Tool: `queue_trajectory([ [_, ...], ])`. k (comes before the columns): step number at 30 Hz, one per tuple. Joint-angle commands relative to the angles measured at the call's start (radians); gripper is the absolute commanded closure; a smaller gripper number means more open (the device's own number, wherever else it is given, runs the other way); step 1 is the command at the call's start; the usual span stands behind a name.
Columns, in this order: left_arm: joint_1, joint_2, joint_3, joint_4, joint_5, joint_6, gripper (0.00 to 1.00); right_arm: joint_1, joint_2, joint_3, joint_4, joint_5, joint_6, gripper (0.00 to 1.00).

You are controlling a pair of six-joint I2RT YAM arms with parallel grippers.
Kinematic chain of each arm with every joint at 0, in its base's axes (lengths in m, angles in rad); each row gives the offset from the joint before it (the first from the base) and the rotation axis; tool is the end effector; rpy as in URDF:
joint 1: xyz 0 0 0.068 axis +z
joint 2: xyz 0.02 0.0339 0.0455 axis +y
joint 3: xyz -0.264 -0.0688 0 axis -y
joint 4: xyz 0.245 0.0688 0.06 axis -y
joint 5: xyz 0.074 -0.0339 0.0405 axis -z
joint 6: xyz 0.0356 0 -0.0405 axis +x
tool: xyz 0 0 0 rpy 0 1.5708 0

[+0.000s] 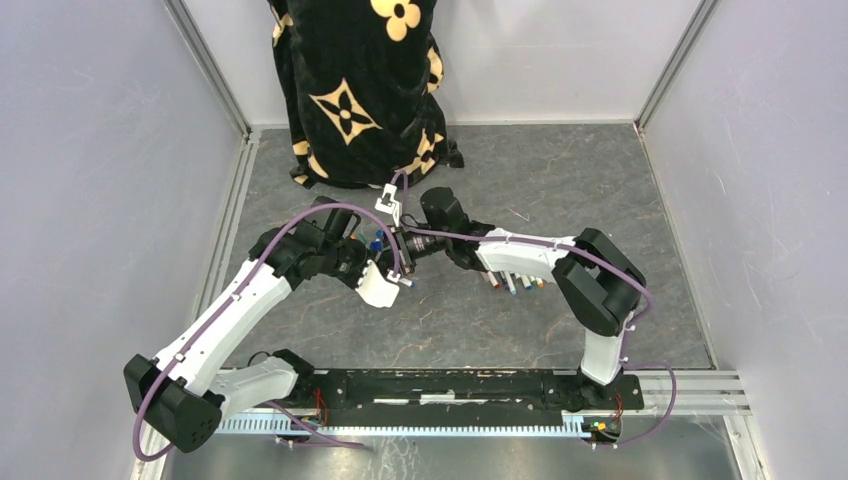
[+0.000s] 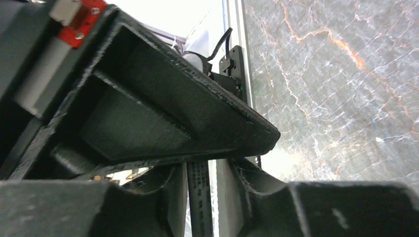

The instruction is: Open the pen caps

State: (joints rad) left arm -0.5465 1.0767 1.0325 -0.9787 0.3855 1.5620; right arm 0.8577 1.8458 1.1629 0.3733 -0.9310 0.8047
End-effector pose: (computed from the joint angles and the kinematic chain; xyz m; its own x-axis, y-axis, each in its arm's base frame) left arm 0.1622 -0.1143 0.3037 0.6425 0.6937 -0.3255 0.7350 -0.4375 0.5180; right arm 0.2468 0.3290 0.2305 -0.8238 -0.2948 -0.4842 -0.5160 0.0362 0.8558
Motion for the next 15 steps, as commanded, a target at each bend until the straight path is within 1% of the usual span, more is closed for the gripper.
queue_trajectory([
  [1, -0.028, -0.004, 0.043, 0.014, 0.056, 0.034, 0.98, 0.009, 0.031, 0.101, 0.025, 0.023, 0.006, 0.79],
  [2, -0.030, 0.000, 0.048, 0.013, 0.059, 0.031, 0.98, 0.008, 0.034, 0.107, 0.025, 0.026, 0.008, 0.93],
  [3, -0.031, 0.001, 0.051, 0.014, 0.060, 0.028, 0.98, 0.009, 0.036, 0.109, 0.026, 0.032, 0.008, 1.00],
  [6, -0.036, 0.003, 0.045, 0.006, 0.062, 0.040, 0.98, 0.009, 0.046, 0.143, 0.030, 0.046, 0.011, 1.00],
  [8, -0.040, 0.002, 0.034, -0.007, 0.061, 0.069, 0.98, 0.007, 0.069, 0.197, -0.011, 0.057, -0.010, 1.00],
  [11, -0.049, 0.026, 0.028, 0.007, 0.057, 0.087, 0.98, -0.002, 0.168, 0.332, -0.102, 0.079, -0.040, 1.00],
  [12, -0.055, 0.046, 0.040, 0.005, 0.044, 0.094, 0.98, -0.009, 0.210, 0.389, -0.163, 0.075, -0.072, 1.00],
  [13, -0.056, 0.068, 0.064, -0.023, 0.008, 0.112, 0.98, -0.014, 0.234, 0.417, -0.259, 0.059, -0.120, 1.00],
  [14, -0.036, 0.085, 0.087, -0.054, -0.087, 0.124, 0.98, -0.023, 0.209, 0.368, -0.386, 0.056, -0.235, 1.00],
  [15, 0.106, 0.089, 0.106, -0.068, -0.161, 0.184, 0.98, -0.020, 0.072, 0.160, -0.520, 0.072, -0.388, 1.00],
])
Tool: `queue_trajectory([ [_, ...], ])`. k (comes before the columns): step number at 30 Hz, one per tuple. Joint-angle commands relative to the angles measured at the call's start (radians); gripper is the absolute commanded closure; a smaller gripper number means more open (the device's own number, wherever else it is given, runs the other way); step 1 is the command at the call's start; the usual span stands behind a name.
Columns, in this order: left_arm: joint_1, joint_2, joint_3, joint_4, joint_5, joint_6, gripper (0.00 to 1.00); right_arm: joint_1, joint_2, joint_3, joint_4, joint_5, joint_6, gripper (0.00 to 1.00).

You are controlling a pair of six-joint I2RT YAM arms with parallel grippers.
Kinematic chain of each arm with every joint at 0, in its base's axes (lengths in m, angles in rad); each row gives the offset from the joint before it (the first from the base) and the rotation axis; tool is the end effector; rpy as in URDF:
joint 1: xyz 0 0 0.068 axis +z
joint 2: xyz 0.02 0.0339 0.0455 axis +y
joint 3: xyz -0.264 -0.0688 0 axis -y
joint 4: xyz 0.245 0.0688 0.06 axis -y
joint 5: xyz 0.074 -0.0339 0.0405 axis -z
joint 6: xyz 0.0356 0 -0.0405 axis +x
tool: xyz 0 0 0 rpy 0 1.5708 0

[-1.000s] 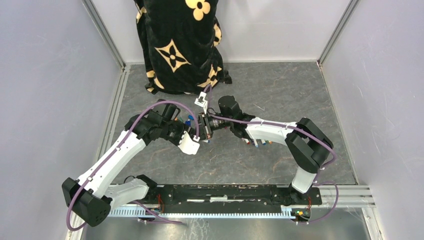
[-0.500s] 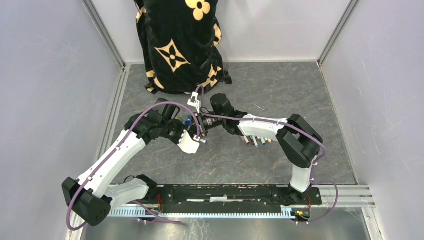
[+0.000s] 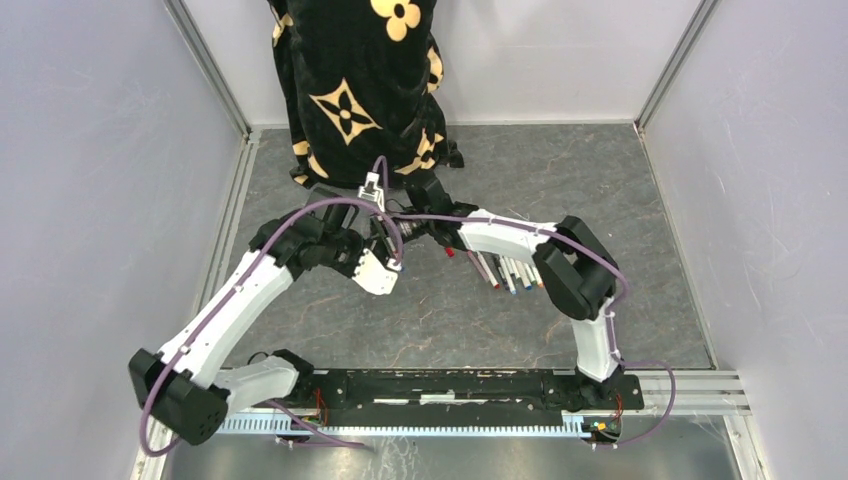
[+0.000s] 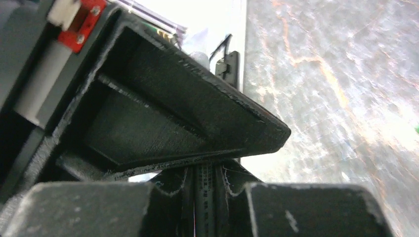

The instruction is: Open the pen caps

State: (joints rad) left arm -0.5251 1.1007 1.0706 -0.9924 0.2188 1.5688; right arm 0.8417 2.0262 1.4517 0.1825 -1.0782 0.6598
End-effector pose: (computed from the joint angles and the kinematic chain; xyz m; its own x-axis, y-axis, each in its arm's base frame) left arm 0.1725 -0.1088 0.3087 0.5858 0.7888 -0.1863 0.7396 -0.4262 0.5209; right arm 0.2819 0.3627 0.2331 -0.7498 -0.4042 -0.5238 -0.5513 -0.0562 0.8324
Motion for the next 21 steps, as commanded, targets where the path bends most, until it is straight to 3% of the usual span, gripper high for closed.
queue_trajectory([
  [1, 0.375, 0.068, 0.091, -0.097, 0.039, 0.369, 0.98, -0.006, -0.276, -0.418, -0.315, 0.278, -0.286, 1.00],
  [2, 0.680, 0.086, 0.093, -0.139, 0.125, 0.638, 0.98, -0.033, -0.523, -0.805, -0.021, 0.324, -0.108, 1.00],
  [3, 0.800, 0.128, 0.102, -0.199, 0.153, 0.782, 0.98, -0.072, -0.624, -1.011, 0.260, 0.310, 0.076, 1.00],
  [4, 0.738, 0.137, 0.119, -0.254, 0.157, 0.702, 0.98, -0.095, -0.582, -0.978, 0.309, 0.217, 0.121, 1.00],
  [5, 0.541, 0.080, 0.099, -0.140, 0.129, 0.485, 0.98, -0.080, -0.503, -0.813, 0.118, 0.176, -0.006, 1.00],
  [6, 0.380, 0.027, 0.042, -0.029, 0.076, 0.365, 0.98, -0.059, -0.462, -0.700, -0.019, 0.200, -0.081, 1.00],
  [7, 0.297, 0.004, 0.004, 0.002, 0.049, 0.329, 0.98, -0.053, -0.452, -0.656, -0.052, 0.200, -0.095, 1.00],
  [11, 0.213, -0.007, 0.012, -0.031, 0.048, 0.255, 0.98, -0.089, -0.481, -0.695, 0.031, 0.187, -0.045, 1.00],
  [14, 0.130, -0.043, 0.002, -0.033, 0.052, 0.218, 0.98, -0.090, -0.454, -0.615, -0.073, 0.189, -0.129, 0.98],
  [16, 0.074, -0.048, 0.006, -0.052, 0.057, 0.176, 0.98, -0.107, -0.469, -0.564, -0.108, 0.199, -0.166, 0.61],
  [17, 0.056, -0.048, 0.004, -0.055, 0.067, 0.153, 0.98, -0.114, -0.483, -0.544, -0.100, 0.204, -0.169, 0.47],
  [19, 0.033, -0.042, 0.000, -0.053, 0.080, 0.131, 0.98, -0.115, -0.485, -0.483, -0.079, 0.212, -0.163, 0.35],
  [21, 0.012, -0.029, 0.014, -0.058, 0.110, 0.085, 0.98, -0.112, -0.454, -0.418, -0.039, 0.199, -0.126, 0.31],
])
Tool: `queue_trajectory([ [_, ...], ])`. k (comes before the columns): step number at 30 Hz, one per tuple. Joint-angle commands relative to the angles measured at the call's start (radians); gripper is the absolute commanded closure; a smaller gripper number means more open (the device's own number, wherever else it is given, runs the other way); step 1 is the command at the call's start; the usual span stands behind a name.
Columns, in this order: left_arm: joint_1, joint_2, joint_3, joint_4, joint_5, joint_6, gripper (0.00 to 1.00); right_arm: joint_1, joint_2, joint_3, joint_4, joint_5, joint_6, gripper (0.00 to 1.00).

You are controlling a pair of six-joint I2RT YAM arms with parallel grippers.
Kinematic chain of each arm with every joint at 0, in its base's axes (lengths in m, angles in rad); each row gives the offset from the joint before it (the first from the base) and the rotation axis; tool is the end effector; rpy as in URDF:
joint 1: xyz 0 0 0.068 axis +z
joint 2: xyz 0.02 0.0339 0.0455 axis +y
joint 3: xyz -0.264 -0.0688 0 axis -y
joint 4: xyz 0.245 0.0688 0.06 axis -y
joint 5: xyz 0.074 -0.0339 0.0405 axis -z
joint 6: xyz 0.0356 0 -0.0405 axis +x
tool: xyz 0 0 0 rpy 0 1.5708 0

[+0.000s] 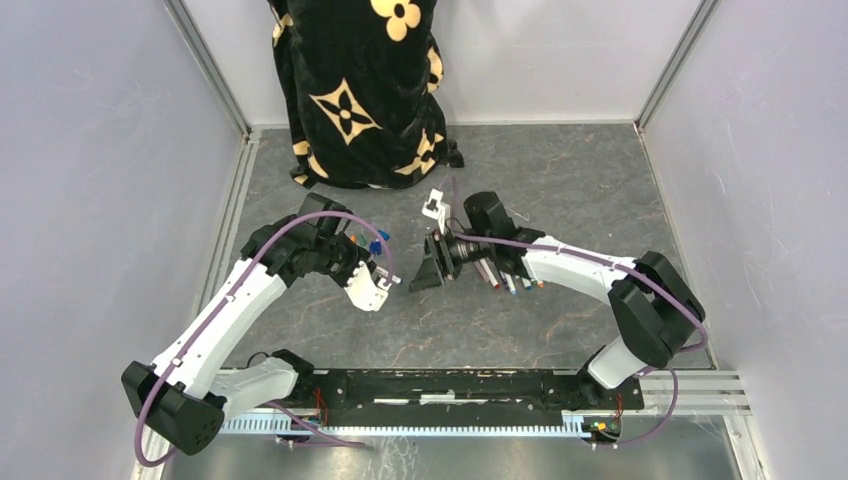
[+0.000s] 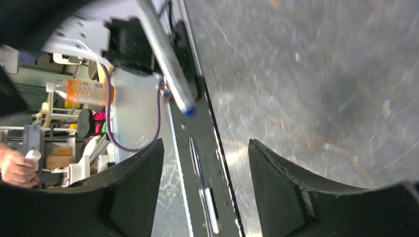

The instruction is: Open the pen caps

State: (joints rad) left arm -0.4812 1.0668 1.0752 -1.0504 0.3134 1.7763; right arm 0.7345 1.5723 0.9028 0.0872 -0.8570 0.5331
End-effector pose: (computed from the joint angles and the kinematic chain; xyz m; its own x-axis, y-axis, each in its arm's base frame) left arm 0.1646 -0.0983 0.3136 0.7222 0.6735 -0.1576 0.6313 -0.5486 0.5482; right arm 0.2276 0.2418 0.2190 -0.8126 -0.2855 -0.5080 -0.5740 0.2414 0.7825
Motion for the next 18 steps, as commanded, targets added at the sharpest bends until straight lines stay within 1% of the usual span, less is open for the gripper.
queue_trajectory([
  [1, -0.040, 0.012, 0.019, -0.006, 0.032, -0.135, 0.98, -0.002, 0.020, 0.161, 0.077, -0.030, 0.021, 0.30],
  [3, -0.065, 0.028, 0.034, -0.008, 0.052, -0.183, 0.98, 0.019, 0.068, 0.229, 0.109, -0.040, 0.046, 0.29],
  [7, -0.083, 0.043, 0.059, -0.012, 0.080, -0.229, 0.98, 0.072, 0.174, 0.346, 0.051, -0.044, 0.016, 0.26],
  [11, -0.094, 0.041, 0.061, -0.013, 0.085, -0.246, 0.98, 0.099, 0.226, 0.389, 0.040, -0.052, 0.012, 0.28],
  [16, -0.094, 0.042, 0.061, -0.005, 0.090, -0.259, 0.98, 0.102, 0.224, 0.349, 0.075, -0.064, 0.038, 0.42],
  [17, -0.094, 0.042, 0.063, 0.000, 0.098, -0.264, 0.98, 0.103, 0.224, 0.345, 0.084, -0.067, 0.045, 0.48],
  [18, -0.095, 0.045, 0.065, 0.000, 0.102, -0.265, 0.98, 0.103, 0.225, 0.342, 0.098, -0.072, 0.055, 0.55],
])
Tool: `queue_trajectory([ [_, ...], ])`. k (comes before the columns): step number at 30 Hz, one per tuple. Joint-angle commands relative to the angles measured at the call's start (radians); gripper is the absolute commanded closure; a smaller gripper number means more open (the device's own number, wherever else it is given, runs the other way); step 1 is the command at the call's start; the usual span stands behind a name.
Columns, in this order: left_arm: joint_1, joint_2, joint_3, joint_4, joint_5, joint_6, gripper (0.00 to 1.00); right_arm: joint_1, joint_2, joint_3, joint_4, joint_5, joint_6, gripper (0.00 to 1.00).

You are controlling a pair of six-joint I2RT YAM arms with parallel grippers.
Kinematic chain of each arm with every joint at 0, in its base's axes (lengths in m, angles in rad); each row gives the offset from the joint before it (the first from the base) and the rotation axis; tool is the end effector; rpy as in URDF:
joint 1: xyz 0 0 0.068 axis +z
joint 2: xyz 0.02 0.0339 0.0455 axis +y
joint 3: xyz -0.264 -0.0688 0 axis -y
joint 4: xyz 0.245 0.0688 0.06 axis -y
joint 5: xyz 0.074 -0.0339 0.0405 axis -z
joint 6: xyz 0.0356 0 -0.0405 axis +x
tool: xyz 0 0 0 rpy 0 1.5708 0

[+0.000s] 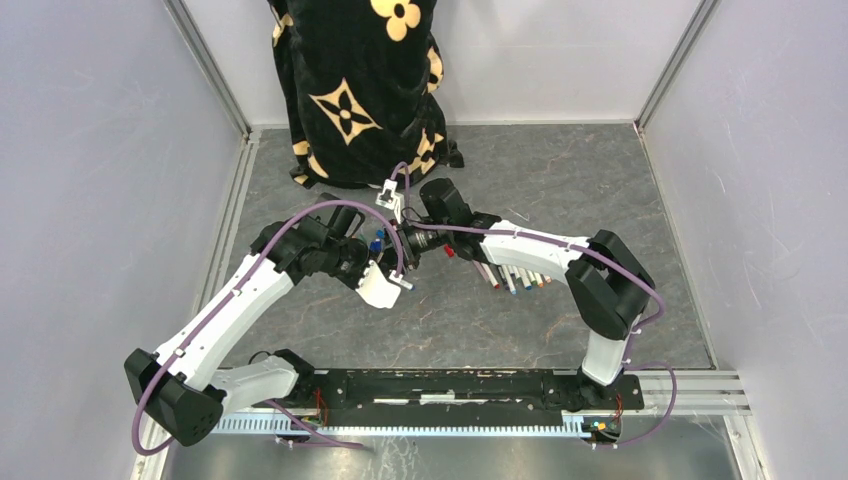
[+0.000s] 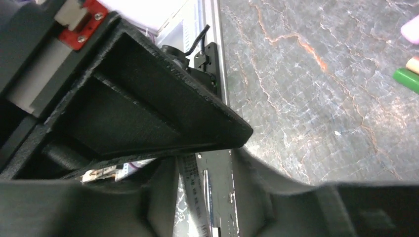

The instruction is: Open the pen caps

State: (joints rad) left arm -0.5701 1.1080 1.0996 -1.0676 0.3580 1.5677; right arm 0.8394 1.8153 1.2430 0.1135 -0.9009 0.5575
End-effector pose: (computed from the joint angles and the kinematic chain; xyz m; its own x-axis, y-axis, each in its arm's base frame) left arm 0.1605 -0.1177 0.3132 0.6433 0.7001 -0.3098 0.7429 -0.4728 0.4739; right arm 0.2521 0.3227 0.2448 -0.7438 -0.3370 -0.5772 -0.6340 0.0824 0.7689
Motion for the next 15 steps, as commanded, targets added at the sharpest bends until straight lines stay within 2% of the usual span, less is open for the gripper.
queue_trajectory([
  [1, -0.010, 0.005, 0.043, 0.015, 0.058, -0.057, 0.98, -0.002, -0.019, -0.003, 0.091, -0.034, 0.044, 0.68],
  [2, -0.013, 0.005, 0.043, 0.013, 0.057, -0.057, 0.95, -0.002, -0.020, -0.004, 0.097, -0.036, 0.051, 0.85],
  [3, -0.016, 0.006, 0.042, 0.009, 0.052, -0.057, 0.89, -0.002, -0.022, -0.003, 0.093, -0.038, 0.050, 0.96],
  [4, -0.016, 0.006, 0.043, 0.005, 0.044, -0.053, 0.84, -0.003, -0.026, -0.003, 0.089, -0.039, 0.048, 1.00],
  [7, -0.016, 0.005, 0.031, 0.005, 0.009, -0.042, 0.53, -0.003, -0.037, -0.011, 0.059, -0.051, 0.031, 1.00],
  [8, -0.016, 0.000, 0.026, 0.011, 0.001, -0.038, 0.49, -0.003, -0.042, -0.020, 0.054, -0.054, 0.026, 1.00],
  [12, -0.016, -0.007, 0.014, 0.026, -0.006, -0.024, 0.48, -0.003, -0.056, -0.053, 0.071, -0.068, 0.033, 1.00],
  [15, -0.016, 0.006, 0.024, 0.028, -0.005, -0.025, 0.55, -0.003, -0.057, -0.055, 0.090, -0.081, 0.051, 1.00],
])
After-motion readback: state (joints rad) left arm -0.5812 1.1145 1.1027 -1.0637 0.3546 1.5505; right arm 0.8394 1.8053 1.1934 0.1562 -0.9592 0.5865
